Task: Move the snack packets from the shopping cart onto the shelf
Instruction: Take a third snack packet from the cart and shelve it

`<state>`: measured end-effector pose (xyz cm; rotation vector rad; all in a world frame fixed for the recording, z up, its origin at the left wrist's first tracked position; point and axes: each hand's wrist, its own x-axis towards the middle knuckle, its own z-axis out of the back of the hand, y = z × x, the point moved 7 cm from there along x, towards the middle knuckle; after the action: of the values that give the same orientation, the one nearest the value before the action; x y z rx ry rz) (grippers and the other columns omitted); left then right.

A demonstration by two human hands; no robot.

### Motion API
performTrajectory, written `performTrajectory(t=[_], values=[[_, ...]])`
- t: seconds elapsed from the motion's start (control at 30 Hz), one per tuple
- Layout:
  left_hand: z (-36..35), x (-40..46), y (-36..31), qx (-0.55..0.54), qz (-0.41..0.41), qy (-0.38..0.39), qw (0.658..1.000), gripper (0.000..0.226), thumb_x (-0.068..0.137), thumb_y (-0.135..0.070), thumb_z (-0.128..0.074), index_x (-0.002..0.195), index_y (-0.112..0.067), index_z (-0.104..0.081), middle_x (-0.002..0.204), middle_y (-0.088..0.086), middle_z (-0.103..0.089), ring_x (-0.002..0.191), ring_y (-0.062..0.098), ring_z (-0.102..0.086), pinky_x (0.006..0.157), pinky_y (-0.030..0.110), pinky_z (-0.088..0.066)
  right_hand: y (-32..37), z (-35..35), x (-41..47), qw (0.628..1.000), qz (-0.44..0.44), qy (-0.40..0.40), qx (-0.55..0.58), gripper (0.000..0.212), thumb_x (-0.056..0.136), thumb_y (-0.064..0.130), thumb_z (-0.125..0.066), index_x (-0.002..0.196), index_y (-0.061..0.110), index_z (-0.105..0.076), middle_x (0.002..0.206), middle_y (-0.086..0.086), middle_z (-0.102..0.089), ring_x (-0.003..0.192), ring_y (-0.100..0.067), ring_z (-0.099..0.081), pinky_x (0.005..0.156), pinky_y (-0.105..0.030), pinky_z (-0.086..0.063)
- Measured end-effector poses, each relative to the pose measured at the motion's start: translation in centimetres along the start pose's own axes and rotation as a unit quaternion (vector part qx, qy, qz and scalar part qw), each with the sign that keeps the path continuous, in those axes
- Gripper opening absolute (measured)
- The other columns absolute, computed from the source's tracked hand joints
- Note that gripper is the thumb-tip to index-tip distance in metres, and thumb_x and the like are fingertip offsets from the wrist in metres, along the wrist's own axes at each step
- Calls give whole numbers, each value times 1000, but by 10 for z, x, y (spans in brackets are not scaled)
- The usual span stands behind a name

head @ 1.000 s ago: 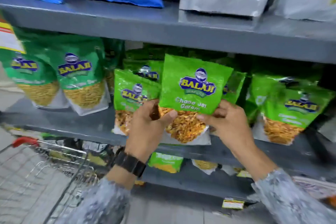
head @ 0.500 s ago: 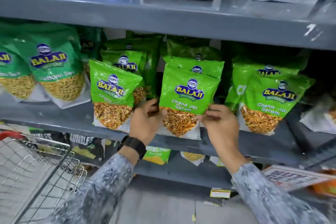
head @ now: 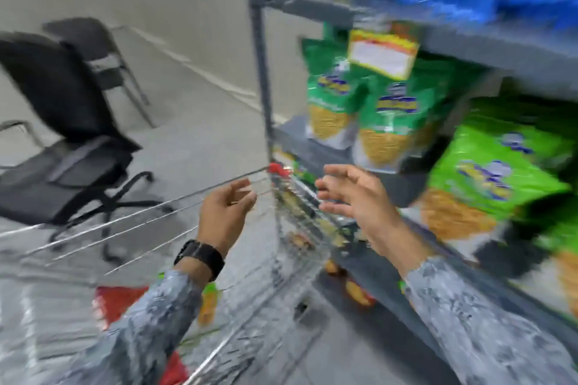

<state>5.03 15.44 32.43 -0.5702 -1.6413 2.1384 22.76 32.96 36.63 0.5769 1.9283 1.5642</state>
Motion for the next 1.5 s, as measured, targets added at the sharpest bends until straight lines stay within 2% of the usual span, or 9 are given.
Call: performTrajectory(t=[0.2, 0.37, 0.47, 0.57, 0.67, 0.83, 1.03, 1.3, 1.5], values=[[138, 28, 186, 109, 198, -113, 967, 33, 91, -13, -69, 123, -5, -70, 113, 18, -74, 93, 22, -69, 77, 30, -54, -176, -166, 91, 962, -186, 149, -134, 20, 95, -1, -59, 111, 12, -56, 82, -8, -59, 65, -17, -57, 67, -35, -54], [152, 28, 297, 203, 353, -82, 910, 44, 92, -20, -66, 134, -4, -66, 134, 21, -68, 126, 33, -65, 105, 35, -50, -315, -212, 120, 890, -274, 219, -292, 20, 90, 7, -62, 82, 24, -60, 83, 1, -62, 73, -19, -59, 83, -42, -53], [150, 32, 343, 243, 427, -51, 869, 43, 94, -23, -63, 131, -2, -64, 138, 22, -64, 129, 38, -60, 107, 39, -49, -384, -230, 129, 841, -307, 268, -356, 12, 90, 11, -62, 99, 16, -68, 89, -5, -60, 73, -21, -57, 76, -37, -51], [142, 38, 376, 267, 459, -27, 847, 48, 96, -25, -61, 137, 0, -58, 143, 22, -60, 134, 36, -57, 109, 39, -47, -436, -239, 139, 824, -309, 256, -401, 33, 94, 13, -56, 122, 0, -66, 84, -6, -63, 75, -27, -66, 73, -35, -54], [134, 39, 400, 275, 478, -18, 834, 47, 99, -22, -54, 141, 0, -56, 147, 20, -57, 137, 35, -55, 112, 38, -45, -479, -244, 139, 798, -324, 233, -452, 39, 93, 25, -60, 124, 1, -65, 123, -20, -67, 118, -36, -64, 89, -35, -50], [127, 38, 415, 307, 490, -41, 815, 52, 97, -27, -60, 142, -3, -49, 150, 18, -51, 141, 35, -50, 114, 40, -43, -507, -246, 137, 798, -343, 141, -475, 52, 67, 38, -90, 103, 7, -71, 118, -16, -74, 109, -29, -71, 79, -24, -51], [129, 33, 396, 250, 455, -65, 852, 31, 87, -19, -69, 117, -10, -71, 127, 13, -72, 119, 30, -67, 101, 35, -54, -479, -236, 146, 808, -366, 125, -445, 43, 68, 16, -90, 103, 7, -67, 109, -11, -75, 101, -29, -74, 90, -35, -61], [96, 27, 243, 47, 253, -73, 963, 31, 68, -21, -76, 97, -10, -74, 99, 19, -79, 98, 43, -74, 87, 59, -59, -269, -179, 139, 880, -174, 139, -419, 13, 69, 15, -80, 77, 5, -77, 64, 0, -70, 65, -21, -67, 52, -26, -49], [7, -15, 33, 25, 25, 23, 999, 35, 75, -25, -77, 108, -16, -73, 105, 10, -80, 100, 42, -73, 91, 57, -58, -88, -41, 34, 975, -51, -16, -216, 34, 72, 35, -78, 96, 11, -73, 92, -5, -79, 79, -16, -67, 74, -39, -55]])
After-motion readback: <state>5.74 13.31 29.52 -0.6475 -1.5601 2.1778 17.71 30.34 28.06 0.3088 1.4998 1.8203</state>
